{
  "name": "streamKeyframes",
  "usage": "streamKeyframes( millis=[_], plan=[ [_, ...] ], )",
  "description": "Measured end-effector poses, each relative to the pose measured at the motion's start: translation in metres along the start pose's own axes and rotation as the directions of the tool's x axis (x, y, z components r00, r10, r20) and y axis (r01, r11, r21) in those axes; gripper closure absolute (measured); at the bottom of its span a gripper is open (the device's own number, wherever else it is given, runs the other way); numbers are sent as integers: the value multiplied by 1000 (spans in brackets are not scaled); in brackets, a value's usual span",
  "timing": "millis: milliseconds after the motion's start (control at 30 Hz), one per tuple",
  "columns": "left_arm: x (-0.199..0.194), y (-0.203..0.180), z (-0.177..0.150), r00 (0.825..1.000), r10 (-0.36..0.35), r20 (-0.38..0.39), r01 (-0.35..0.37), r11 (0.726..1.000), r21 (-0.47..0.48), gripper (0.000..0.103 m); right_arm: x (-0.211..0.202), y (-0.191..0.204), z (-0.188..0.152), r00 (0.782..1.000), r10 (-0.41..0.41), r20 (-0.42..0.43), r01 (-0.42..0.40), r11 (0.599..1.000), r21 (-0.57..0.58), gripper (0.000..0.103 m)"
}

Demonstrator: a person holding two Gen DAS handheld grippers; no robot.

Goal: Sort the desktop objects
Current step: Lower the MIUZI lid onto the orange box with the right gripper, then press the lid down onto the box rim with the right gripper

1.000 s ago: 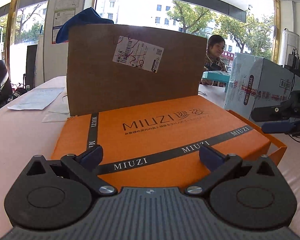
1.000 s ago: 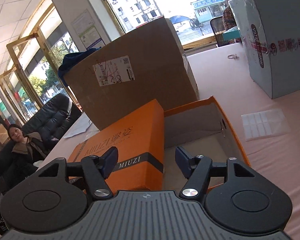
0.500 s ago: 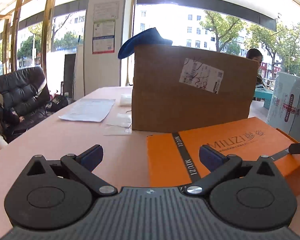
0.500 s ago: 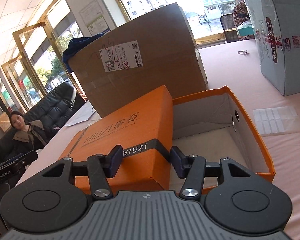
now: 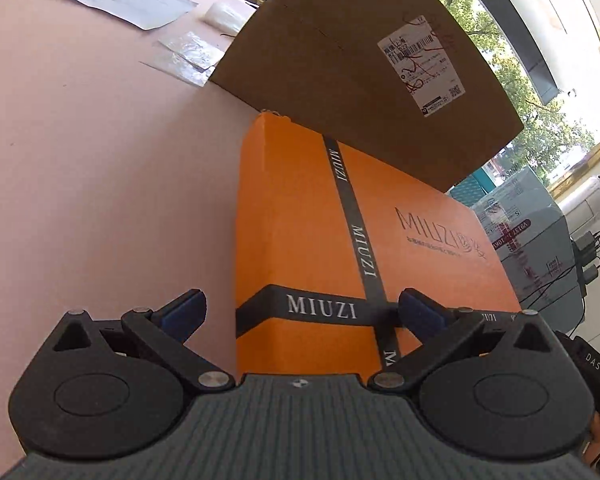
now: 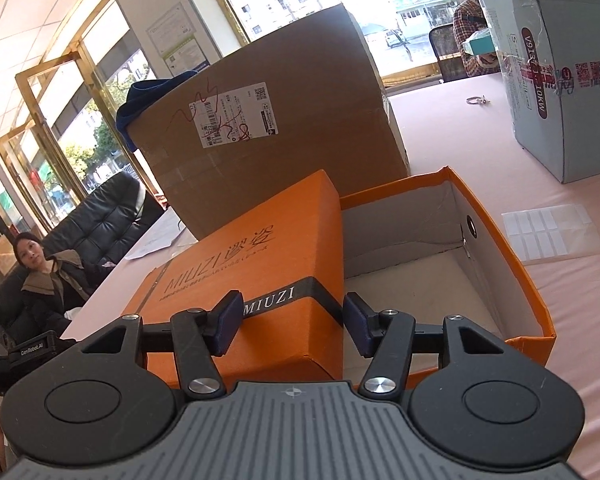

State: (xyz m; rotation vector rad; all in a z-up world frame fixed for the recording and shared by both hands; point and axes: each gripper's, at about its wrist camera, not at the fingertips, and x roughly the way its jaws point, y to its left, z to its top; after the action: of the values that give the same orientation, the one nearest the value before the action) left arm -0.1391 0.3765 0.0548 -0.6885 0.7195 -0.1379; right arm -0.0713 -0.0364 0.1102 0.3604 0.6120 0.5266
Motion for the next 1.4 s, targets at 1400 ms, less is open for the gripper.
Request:
streamKeyframes(
  millis=[1400],
  plan=[
    [58, -150, -19, 998, 63, -11, -60, 977, 203, 0, -61, -103, -3, 972, 56, 229, -91, 985, 145, 57]
  ],
)
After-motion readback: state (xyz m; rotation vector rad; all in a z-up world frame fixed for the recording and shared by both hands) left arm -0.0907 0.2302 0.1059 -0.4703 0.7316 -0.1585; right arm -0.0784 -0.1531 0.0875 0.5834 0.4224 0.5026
